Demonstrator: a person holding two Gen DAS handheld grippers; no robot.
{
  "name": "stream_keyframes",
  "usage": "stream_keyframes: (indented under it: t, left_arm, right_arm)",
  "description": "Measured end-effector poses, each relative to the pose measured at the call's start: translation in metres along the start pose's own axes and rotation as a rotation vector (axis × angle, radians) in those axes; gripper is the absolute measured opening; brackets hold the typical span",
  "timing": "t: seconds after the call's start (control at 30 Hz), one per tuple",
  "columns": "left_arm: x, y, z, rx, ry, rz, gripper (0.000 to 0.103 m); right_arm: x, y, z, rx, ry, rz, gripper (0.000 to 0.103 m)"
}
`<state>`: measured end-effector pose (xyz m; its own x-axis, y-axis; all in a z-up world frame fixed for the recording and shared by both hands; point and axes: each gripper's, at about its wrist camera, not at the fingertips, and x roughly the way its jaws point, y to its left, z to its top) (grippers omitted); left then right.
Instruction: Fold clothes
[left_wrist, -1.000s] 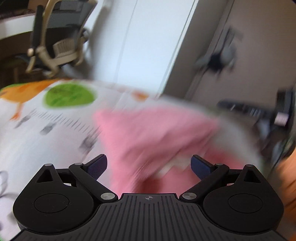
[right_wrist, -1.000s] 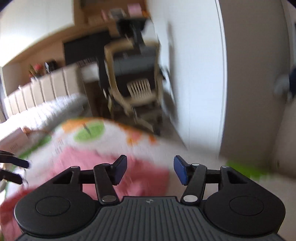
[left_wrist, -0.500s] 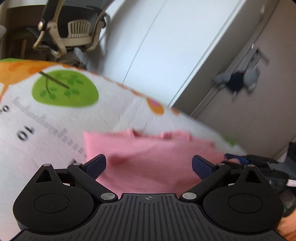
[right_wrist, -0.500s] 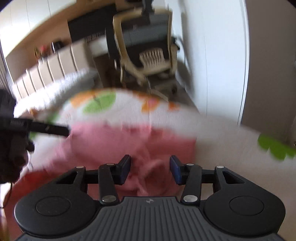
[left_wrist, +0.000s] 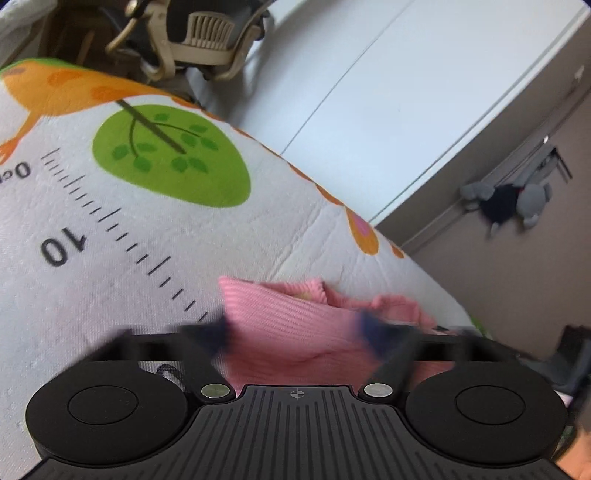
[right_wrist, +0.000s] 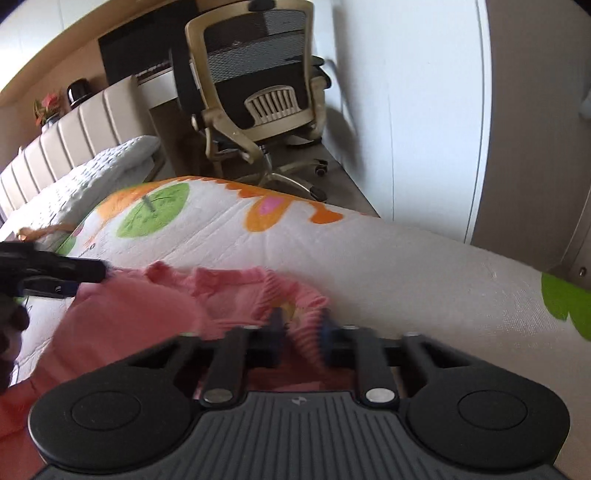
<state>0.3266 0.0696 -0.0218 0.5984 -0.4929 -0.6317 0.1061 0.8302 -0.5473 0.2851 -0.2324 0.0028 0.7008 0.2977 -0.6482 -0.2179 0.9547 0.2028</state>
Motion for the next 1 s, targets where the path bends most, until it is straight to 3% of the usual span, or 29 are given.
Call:
stream_keyframes:
  t: [0.07,0.2,0.33,0.4,0.47,0.57,0.63,0.67,0.73,0.8,0.87,1.0]
  left_arm:
    - [-0.007,-0.002,-0.001,0.005,0.005,-0.018,0.013]
    - [-0.073,-0.017,-0.008,0.092,-0.062,-0.161,0.012]
    - [-0.141,-0.025,-0.047,0.193,-0.063,-0.268,0.014]
    - [-0.162,-0.026,-0.073,0.250,-0.024,-0.303,0.022]
    - [-0.176,-0.023,-0.096,0.304,0.016,-0.325,0.045]
    - [-0.193,-0.011,-0.113,0.291,0.041,-0.328,0.074]
    - [-0.202,0.001,-0.114,0.243,0.031,-0.305,0.082]
    - [-0.204,0.007,-0.112,0.207,0.024,-0.299,0.087]
    - [-0.199,0.021,-0.106,0.106,0.025,-0.301,0.093]
    - [-0.176,0.028,-0.099,0.010,0.067,-0.305,0.093]
    - [-0.149,0.031,-0.094,-0.065,0.119,-0.297,0.093]
    - [-0.095,0.023,-0.093,-0.072,0.204,-0.260,0.095]
  right_arm:
    - [-0.027,0.006,0.003,-0.014,-0.054,0.024,0.008]
    - [-0.113,0.018,-0.006,-0.055,-0.172,0.118,0.006]
    - [-0.181,0.037,-0.055,-0.167,-0.174,0.181,0.006]
    - [-0.196,0.045,-0.086,-0.246,-0.134,0.194,0.007]
    - [-0.202,0.045,-0.112,-0.280,-0.093,0.201,0.008]
    - [-0.213,0.033,-0.131,-0.214,-0.082,0.209,0.024]
    - [-0.223,0.018,-0.133,-0.128,-0.119,0.221,0.039]
    - [-0.229,0.009,-0.131,-0.076,-0.140,0.235,0.041]
    - [-0.233,-0.009,-0.125,0.034,-0.175,0.250,0.056]
    - [-0.219,-0.022,-0.114,0.141,-0.168,0.234,0.064]
    - [-0.193,-0.033,-0.104,0.243,-0.122,0.230,0.065]
    - [-0.121,-0.038,-0.092,0.383,0.059,0.308,0.065]
